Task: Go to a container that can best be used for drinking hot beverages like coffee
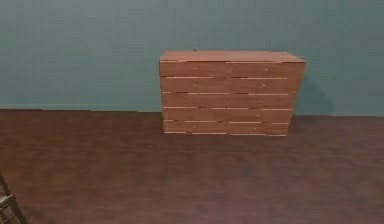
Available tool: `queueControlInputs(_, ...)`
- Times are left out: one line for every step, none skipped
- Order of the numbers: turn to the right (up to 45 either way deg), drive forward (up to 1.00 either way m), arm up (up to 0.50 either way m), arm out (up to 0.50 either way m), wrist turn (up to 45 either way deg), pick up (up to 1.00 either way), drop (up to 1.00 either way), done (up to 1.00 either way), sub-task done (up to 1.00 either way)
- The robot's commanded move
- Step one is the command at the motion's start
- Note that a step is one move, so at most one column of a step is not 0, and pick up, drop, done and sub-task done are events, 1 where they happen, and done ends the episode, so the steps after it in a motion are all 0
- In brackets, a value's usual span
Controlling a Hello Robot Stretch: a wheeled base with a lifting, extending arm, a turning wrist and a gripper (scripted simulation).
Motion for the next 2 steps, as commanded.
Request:
queueControlInputs(0.0,0.4,0.0,0.0,0.0,0.0,0.0,0.0,0.0)
queueControlInputs(-27.0,0.0,0.0,0.0,0.0,0.0,0.0,0.0,0.0)
